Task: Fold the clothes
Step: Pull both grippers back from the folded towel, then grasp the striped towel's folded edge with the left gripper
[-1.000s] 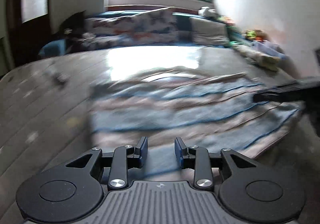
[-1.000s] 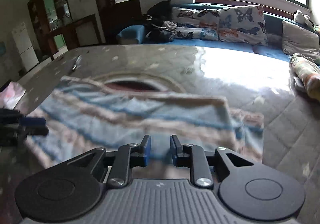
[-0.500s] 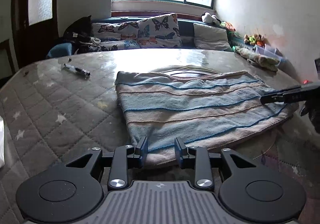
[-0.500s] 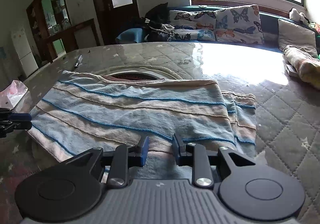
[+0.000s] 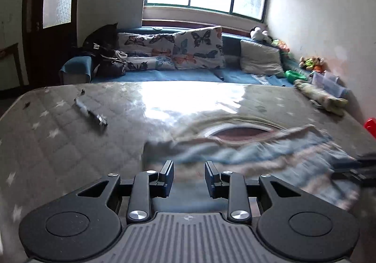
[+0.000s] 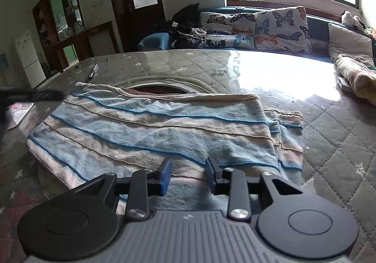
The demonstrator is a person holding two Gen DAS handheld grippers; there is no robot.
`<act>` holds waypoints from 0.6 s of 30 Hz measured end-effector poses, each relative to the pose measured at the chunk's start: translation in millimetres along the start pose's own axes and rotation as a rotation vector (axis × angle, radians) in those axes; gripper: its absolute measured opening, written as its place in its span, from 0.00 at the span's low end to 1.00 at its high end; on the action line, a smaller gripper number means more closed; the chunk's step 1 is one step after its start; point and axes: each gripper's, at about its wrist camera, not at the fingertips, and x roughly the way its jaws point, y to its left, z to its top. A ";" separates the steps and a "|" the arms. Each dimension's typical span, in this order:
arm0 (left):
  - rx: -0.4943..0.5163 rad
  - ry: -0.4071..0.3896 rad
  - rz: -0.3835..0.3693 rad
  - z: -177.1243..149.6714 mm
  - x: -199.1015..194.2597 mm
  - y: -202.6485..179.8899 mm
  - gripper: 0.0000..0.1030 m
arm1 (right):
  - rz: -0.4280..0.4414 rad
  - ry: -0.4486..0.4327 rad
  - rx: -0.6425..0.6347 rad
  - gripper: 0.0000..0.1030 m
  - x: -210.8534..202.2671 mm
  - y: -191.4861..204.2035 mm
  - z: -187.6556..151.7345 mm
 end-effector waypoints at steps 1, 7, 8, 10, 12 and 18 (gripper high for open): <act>0.003 0.009 0.009 4.5 10.0 2.1 0.31 | 0.002 0.000 0.004 0.31 -0.3 -0.8 0.4; -0.020 0.072 0.097 6.4 50.5 21.7 0.21 | 0.012 0.004 0.013 0.31 -0.8 -2.7 0.1; -0.029 0.067 0.091 4.5 50.8 24.7 0.22 | 0.014 0.004 0.013 0.31 -1.0 -3.0 0.1; -0.043 0.064 0.097 5.8 48.6 25.5 0.21 | 0.016 0.004 0.015 0.31 -1.4 -3.8 0.0; -0.030 0.051 0.116 9.0 44.5 18.9 0.21 | 0.017 0.005 0.019 0.31 -1.3 -4.8 0.4; 0.032 0.043 0.079 20.7 55.1 -3.4 0.22 | 0.017 0.002 0.024 0.31 -0.8 -5.2 0.9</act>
